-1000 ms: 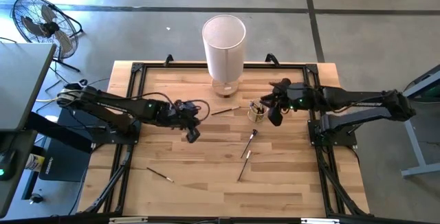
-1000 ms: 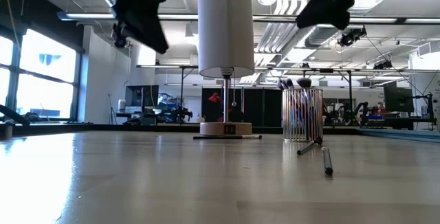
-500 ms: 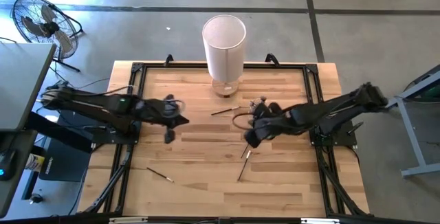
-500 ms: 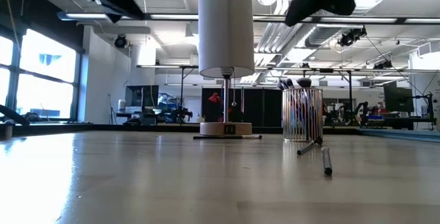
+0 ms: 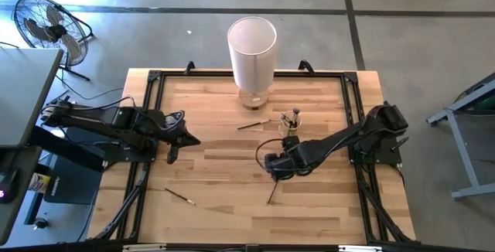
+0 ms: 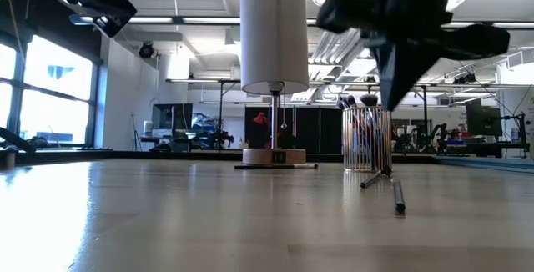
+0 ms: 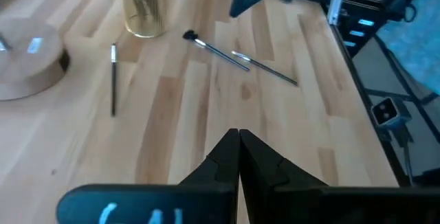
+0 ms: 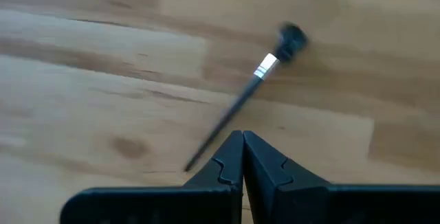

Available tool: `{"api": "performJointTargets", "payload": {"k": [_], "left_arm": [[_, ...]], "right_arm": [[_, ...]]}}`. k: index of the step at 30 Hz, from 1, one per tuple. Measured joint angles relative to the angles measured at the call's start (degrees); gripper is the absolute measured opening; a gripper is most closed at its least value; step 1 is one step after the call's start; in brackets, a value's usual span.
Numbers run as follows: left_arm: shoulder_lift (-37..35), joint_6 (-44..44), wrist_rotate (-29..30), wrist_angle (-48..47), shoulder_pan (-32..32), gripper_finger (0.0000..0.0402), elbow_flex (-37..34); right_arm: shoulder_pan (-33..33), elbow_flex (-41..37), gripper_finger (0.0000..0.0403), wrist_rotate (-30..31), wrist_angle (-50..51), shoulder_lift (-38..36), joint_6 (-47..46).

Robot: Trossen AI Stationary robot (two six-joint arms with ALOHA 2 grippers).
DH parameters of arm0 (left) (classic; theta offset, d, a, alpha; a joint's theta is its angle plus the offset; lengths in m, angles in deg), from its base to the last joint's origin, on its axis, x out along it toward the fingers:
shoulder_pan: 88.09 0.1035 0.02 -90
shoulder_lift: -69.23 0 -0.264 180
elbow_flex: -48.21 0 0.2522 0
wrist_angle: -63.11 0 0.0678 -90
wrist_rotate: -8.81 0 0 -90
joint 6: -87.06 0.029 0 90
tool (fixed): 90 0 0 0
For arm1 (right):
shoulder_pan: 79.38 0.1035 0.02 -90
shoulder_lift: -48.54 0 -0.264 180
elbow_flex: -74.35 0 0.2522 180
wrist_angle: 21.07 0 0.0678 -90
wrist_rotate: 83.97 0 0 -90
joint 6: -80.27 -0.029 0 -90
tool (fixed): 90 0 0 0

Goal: Pick & Place Makeup Brushes
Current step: Put the black eyebrow brush into the makeup brush holder

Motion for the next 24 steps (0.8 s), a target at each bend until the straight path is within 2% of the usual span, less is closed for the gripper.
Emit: {"api": "performJointTargets", "payload": {"k": [5,12,17,24], "left_arm": [[0.1,-0.2,-1.3,0.3,0.0,0.0001,-0.8],[0.1,0.0,-2.0,0.4,0.0,0.0001,-0.9],[0.1,0.0,-1.9,0.3,0.0,0.0001,-0.9],[0.1,0.0,-1.8,0.3,0.0,0.0001,-0.9]], "right_arm": [[-3.0,-1.0,0.0024,-2.7,2.2,3.3,-6.0],[-9.4,-3.7,0.009,-3.6,0.7,5.0,-5.3],[-12.7,-7.4,0.0118,-4.4,-4.1,4.9,-5.1],[-15.2,-13.8,0.0123,-4.7,-16.5,4.5,-4.9]]}}
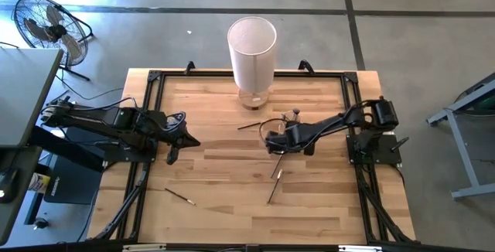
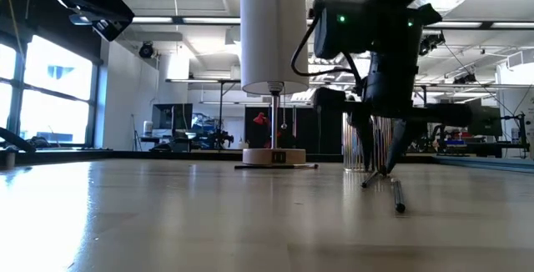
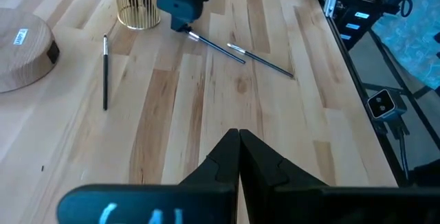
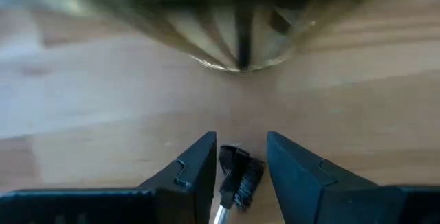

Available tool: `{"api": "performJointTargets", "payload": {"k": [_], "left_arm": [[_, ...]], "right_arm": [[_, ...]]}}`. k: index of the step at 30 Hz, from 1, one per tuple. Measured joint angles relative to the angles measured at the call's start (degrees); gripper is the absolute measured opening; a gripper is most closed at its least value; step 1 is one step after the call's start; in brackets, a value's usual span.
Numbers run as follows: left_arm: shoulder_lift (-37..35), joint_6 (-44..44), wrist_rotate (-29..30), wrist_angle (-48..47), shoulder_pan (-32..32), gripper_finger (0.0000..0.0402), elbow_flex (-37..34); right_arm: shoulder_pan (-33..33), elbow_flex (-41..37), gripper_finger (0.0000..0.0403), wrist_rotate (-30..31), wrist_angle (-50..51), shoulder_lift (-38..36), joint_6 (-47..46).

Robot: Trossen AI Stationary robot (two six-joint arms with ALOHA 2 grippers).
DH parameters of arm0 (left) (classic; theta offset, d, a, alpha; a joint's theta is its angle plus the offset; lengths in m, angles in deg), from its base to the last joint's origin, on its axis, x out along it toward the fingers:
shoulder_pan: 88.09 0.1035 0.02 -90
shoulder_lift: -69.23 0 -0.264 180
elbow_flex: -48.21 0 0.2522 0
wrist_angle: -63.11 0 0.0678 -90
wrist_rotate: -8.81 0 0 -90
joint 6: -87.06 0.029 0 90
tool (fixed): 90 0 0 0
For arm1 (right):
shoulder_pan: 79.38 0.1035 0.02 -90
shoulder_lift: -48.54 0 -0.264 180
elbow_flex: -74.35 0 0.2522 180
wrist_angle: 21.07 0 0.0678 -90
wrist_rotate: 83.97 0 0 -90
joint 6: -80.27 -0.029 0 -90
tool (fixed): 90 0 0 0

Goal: Pick & Place Makeup Brushes
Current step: Put the black eyebrow brush into the makeup brush holder

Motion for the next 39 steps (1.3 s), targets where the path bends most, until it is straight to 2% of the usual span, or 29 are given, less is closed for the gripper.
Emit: {"api": "performJointTargets", "payload": {"k": [5,11,17,30,35,39], "left_arm": [[0.0,0.0,0.0,0.0,0.0,0.0001,0.0],[0.0,1.5,0.9,0.0,0.0,0.0001,0.0],[0.0,1.5,2.5,0.0,0.0,0.0001,0.0],[0.0,1.5,2.5,0.1,0.0,0.0001,0.0],[0.0,1.5,2.5,0.1,0.0,0.0001,0.0],[0.0,1.5,2.5,0.1,0.0,0.0001,0.0]], "right_arm": [[-0.2,-1.8,0.0101,-0.7,-3.0,-0.1,1.0],[0.7,-0.2,0.0011,-6.1,-4.6,0.1,4.2],[1.3,-0.2,0.0009,-6.2,-4.9,-0.1,5.1],[5.2,-0.5,0.0001,5.5,-0.8,-7.7,6.7],[6.7,-0.5,0.0001,9.1,-0.1,-13.1,12.2],[8.5,-0.5,0.0,15.9,-0.8,-19.4,18.9]]}}
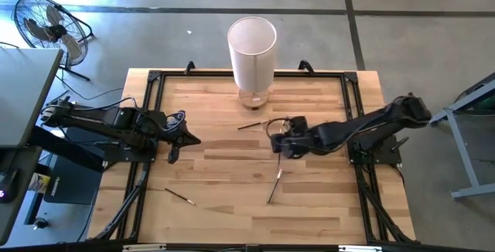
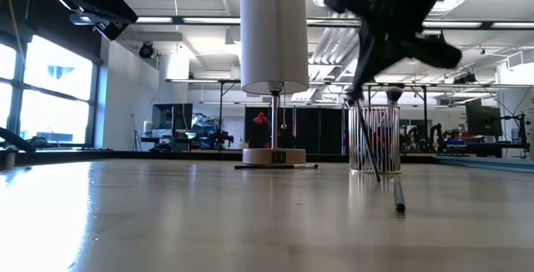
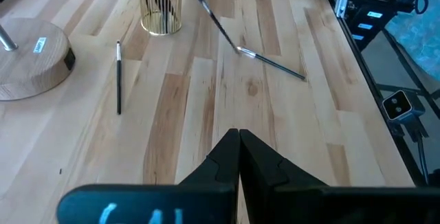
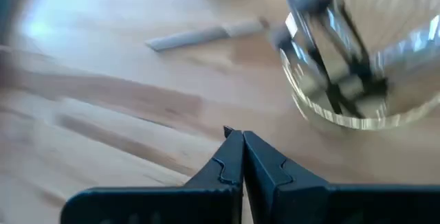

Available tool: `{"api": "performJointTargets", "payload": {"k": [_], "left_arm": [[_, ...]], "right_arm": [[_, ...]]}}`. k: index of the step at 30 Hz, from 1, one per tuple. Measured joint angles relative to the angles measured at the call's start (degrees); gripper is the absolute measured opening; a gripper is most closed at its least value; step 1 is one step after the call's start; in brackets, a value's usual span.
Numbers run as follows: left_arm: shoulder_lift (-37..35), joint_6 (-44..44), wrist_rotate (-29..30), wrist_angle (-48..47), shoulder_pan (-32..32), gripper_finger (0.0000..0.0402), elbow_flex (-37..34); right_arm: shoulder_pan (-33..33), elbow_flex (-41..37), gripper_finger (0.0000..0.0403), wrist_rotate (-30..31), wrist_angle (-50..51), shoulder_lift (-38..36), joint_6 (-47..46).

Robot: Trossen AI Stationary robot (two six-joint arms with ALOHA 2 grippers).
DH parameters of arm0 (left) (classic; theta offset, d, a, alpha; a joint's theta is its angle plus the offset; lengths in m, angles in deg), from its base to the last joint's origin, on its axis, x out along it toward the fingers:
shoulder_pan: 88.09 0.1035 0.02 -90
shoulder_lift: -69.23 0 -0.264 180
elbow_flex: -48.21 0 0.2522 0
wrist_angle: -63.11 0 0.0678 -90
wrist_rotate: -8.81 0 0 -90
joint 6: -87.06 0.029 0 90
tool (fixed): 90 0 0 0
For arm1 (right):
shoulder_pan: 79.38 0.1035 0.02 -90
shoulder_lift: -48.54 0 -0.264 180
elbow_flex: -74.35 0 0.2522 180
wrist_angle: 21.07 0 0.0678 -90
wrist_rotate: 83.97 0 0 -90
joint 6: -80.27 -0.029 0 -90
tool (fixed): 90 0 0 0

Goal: Pick & Place Makeup Brushes
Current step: Put the black eyebrow brush into the makeup brush holder

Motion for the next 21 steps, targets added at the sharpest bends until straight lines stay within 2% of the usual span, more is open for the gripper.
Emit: {"api": "performJointTargets", "payload": {"k": [3,7,11,14,21], "left_arm": [[0.0,0.0,0.1,0.2,0.0,0.0001,0.0],[0.0,0.0,0.9,1.1,0.0,0.0001,0.0],[0.0,-0.2,2.5,2.3,0.0,0.0001,0.0],[0.0,-0.2,3.4,3.8,0.0,0.0001,0.0],[0.0,-2.1,5.0,5.1,0.0,0.0001,0.1]], "right_arm": [[1.2,0.0,0.0,7.0,-1.1,-5.1,6.3],[2.4,0.1,0.0,17.5,-4.1,-10.8,19.6],[2.1,0.1,0.0,24.4,-7.9,-13.9,33.3],[1.1,0.1,0.0,25.5,-8.7,-14.9,39.2],[-0.8,-0.3,0.0,25.2,-5.5,-15.0,41.1]]}}
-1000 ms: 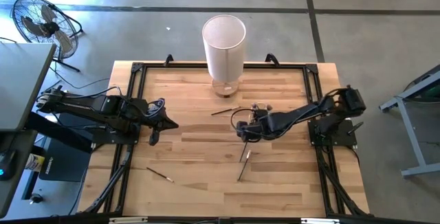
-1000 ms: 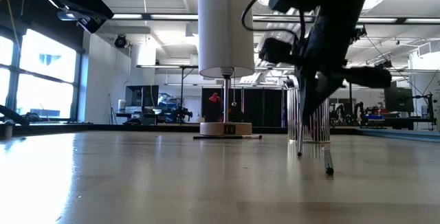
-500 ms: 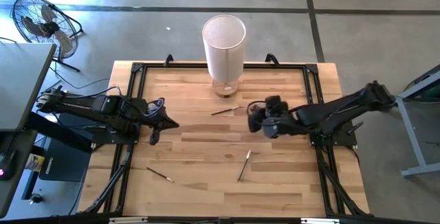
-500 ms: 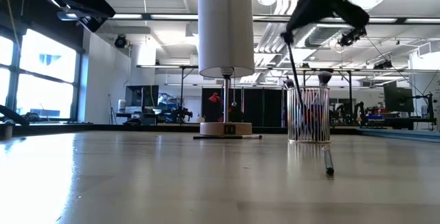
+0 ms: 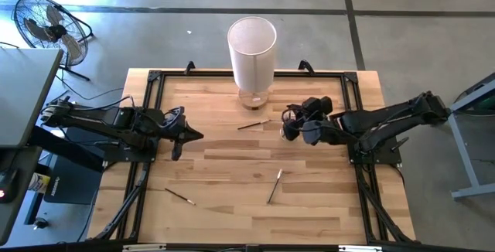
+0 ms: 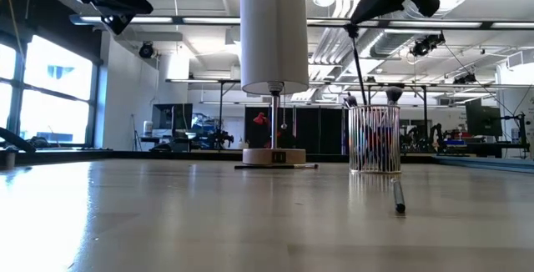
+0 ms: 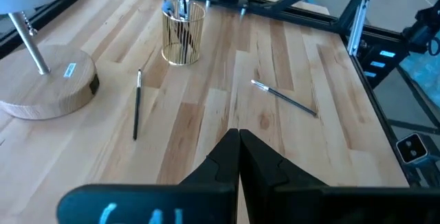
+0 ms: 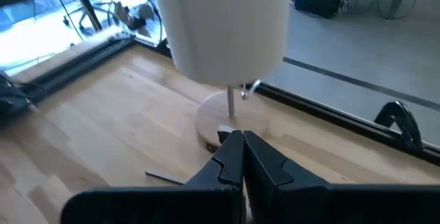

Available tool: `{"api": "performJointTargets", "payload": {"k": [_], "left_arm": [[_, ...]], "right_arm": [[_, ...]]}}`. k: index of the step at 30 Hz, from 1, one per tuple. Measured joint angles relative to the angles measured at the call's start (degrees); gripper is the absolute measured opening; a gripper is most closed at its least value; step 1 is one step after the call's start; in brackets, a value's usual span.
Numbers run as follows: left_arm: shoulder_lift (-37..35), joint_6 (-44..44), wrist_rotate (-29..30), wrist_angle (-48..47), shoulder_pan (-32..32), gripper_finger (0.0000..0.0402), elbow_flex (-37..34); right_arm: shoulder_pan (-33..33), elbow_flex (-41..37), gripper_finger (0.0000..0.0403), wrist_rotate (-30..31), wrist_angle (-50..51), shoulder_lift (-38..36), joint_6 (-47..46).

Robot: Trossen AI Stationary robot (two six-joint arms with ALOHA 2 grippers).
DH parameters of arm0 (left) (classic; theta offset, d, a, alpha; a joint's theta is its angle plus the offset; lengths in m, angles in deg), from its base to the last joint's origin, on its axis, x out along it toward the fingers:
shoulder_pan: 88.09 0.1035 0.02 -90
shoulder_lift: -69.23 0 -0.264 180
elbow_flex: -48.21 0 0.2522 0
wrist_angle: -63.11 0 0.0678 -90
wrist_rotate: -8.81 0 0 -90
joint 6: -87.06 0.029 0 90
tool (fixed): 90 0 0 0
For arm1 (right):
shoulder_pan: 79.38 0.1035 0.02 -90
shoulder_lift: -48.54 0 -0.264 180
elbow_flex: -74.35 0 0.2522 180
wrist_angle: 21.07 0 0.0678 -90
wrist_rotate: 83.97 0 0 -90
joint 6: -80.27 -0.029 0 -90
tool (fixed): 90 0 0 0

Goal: Pick & Place Makeup Brushes
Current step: Put the black eyebrow brush into the makeup brush holder, then put the black eyeshadow brush into the makeup brush holder

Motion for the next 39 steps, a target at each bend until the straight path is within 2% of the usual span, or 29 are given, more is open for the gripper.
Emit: {"api": "performJointTargets", "payload": {"k": [3,11,14,16,19,23,27,30,32,35,39], "left_arm": [[0.0,-0.9,0.5,0.0,0.0,0.0001,0.0],[0.2,-1.1,1.7,0.0,0.0,0.0001,0.0],[1.1,-1.0,3.0,0.0,0.0,0.0001,0.0],[1.8,-0.4,2.9,0.0,0.0,0.0005,0.0],[2.8,0.8,1.0,0.1,0.0,0.0032,0.0],[5.4,1.0,0.5,1.5,0.0,0.0089,0.0],[8.1,1.0,1.3,1.5,0.0,0.0139,0.6],[11.9,1.0,1.1,-2.3,-0.8,0.0149,3.9],[15.2,0.9,2.1,-5.8,-2.6,0.0147,6.7],[20.7,0.8,2.8,-10.7,-6.0,0.0137,11.8],[29.1,-0.3,0.7,-18.3,-11.2,0.0122,17.1]], "right_arm": [[0.0,-2.2,0.0,-1.4,0.3,0.0,-1.3],[-0.1,-14.6,0.0001,-10.5,-4.3,0.0,-16.4],[-0.4,-17.2,0.0013,-15.1,-7.3,-0.1,-16.8],[-0.4,-17.3,0.0029,-15.9,-8.5,-0.6,-16.7],[-0.4,-15.8,0.006,-13.7,-8.3,-2.6,-16.3],[-0.4,-14.4,0.0101,-13.3,-7.4,-6.7,-13.2],[-0.4,-13.9,0.0123,-22.1,-7.6,-11.2,-10.3],[-0.3,-13.9,0.0121,-29.9,-5.6,-12.9,-10.2],[0.1,-13.9,0.0111,-33.0,-3.1,-12.9,-10.4],[1.2,-14.0,0.009,-35.1,2.2,-11.4,-10.9],[3.5,-14.0,0.0066,-37.3,7.2,-9.3,-13.2]]}}
